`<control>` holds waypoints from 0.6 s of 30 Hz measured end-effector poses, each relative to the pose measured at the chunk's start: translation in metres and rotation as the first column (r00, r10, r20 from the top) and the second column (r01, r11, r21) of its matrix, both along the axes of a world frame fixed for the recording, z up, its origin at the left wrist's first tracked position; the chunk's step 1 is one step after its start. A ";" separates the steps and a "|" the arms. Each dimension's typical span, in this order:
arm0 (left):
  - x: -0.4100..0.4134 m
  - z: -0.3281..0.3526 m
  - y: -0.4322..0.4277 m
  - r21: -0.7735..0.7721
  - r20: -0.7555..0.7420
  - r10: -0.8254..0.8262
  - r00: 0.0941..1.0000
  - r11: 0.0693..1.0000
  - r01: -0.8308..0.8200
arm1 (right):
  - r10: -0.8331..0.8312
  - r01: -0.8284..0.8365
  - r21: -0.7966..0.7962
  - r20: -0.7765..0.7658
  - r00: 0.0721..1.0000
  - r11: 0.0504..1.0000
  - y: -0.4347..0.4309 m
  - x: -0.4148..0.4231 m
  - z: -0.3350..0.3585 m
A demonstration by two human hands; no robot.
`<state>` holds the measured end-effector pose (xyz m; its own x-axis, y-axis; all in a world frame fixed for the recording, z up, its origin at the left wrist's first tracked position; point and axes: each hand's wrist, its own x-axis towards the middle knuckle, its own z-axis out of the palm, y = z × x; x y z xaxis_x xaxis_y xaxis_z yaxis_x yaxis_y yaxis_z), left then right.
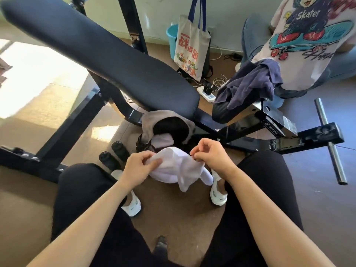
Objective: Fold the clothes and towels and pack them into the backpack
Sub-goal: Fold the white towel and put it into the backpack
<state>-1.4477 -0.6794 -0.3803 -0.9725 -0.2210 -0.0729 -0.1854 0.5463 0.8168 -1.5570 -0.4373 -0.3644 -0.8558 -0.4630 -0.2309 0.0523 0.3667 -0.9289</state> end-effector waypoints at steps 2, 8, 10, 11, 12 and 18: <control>0.015 -0.006 -0.004 0.016 -0.023 0.085 0.996 0.996 -0.085 | -0.005 0.005 -0.017 0.019 1.000 1.000 -0.002 0.003 0.000; 0.027 0.004 0.008 0.041 -0.065 0.031 0.997 0.999 -0.029 | 0.206 -0.204 0.078 -0.014 0.978 0.976 -0.021 0.036 -0.009; 0.028 0.000 0.012 0.027 -0.073 0.040 0.997 0.999 -0.038 | 0.305 -0.300 0.104 -0.035 0.952 0.948 -0.035 0.057 -0.017; 0.028 -0.002 0.014 0.027 -0.077 0.039 0.996 0.999 -0.037 | 0.334 -0.326 0.114 -0.060 0.941 0.938 -0.042 0.068 -0.022; 0.027 -0.004 0.016 0.028 -0.080 0.037 0.996 0.999 -0.035 | 0.341 -0.329 0.128 -0.084 0.936 0.936 -0.049 0.077 -0.028; 0.023 -0.013 0.026 0.035 -0.038 -0.005 0.999 0.999 0.006 | 0.146 -0.130 0.213 -0.065 0.987 0.968 -0.064 0.084 -0.048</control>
<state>-1.4252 -0.6537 -0.3932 -0.9760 -0.2134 -0.0438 -0.1512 0.5184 0.8417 -1.4730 -0.5010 -0.4127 -0.8064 -0.5272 -0.2680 -0.0834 0.5500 -0.8310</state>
